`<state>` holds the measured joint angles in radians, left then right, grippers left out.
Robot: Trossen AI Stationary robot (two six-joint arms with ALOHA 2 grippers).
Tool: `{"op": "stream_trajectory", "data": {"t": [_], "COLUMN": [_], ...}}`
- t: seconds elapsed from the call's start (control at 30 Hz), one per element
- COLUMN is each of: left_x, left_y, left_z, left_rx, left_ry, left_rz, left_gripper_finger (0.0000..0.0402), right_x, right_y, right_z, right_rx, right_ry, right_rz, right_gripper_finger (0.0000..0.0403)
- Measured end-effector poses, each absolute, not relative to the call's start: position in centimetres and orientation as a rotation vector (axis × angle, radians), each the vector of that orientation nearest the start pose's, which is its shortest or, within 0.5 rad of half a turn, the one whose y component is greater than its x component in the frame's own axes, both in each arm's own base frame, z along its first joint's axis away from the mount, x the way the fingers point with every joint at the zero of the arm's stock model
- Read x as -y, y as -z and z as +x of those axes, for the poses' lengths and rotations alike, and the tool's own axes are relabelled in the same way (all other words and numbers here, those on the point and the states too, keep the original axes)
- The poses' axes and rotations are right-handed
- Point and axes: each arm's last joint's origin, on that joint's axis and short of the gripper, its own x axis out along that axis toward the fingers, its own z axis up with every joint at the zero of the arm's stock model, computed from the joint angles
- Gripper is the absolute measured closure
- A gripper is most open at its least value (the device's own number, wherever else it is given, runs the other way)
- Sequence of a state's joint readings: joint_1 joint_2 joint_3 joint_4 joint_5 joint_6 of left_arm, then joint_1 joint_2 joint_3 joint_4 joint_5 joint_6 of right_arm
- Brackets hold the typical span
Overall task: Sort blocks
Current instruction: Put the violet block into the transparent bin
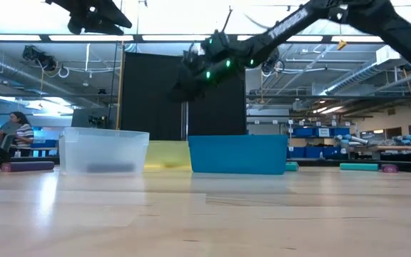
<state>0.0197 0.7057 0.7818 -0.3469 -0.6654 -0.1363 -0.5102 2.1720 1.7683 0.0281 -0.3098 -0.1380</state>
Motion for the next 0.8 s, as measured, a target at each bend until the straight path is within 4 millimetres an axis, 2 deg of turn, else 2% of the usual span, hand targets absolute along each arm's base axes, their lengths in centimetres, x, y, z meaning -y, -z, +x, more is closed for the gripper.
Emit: {"op": "stream_trajectory", "data": {"t": [0.23, 0.37, 0.57, 0.8], "left_x": [-0.8, 0.4, 2.3, 4.5], "left_y": [-32.6, -31.9, -30.9, -30.7], "left_z": [14.7, 14.9, 15.6, 16.9], "left_rx": [-0.259, -0.330, -0.539, -0.797], "left_ry": [-0.548, -0.395, -0.265, -0.282], "left_rz": [0.005, 0.005, -0.066, -0.282], "left_gripper_finger": [0.0186, 0.0200, 0.0199, 0.0176], "right_x": [20.9, 19.9, 18.8, 16.0], "right_y": [-30.8, -32.8, -30.8, -26.9], "right_z": [43.2, 41.7, 38.3, 33.4], "right_rx": [-0.295, -0.305, -0.332, -0.237], "right_ry": [0.140, 0.178, 0.208, 0.256], "right_rz": [-0.097, -0.136, -0.106, -0.027], "right_gripper_finger": [0.0171, 0.0186, 0.0203, 0.0204]}}
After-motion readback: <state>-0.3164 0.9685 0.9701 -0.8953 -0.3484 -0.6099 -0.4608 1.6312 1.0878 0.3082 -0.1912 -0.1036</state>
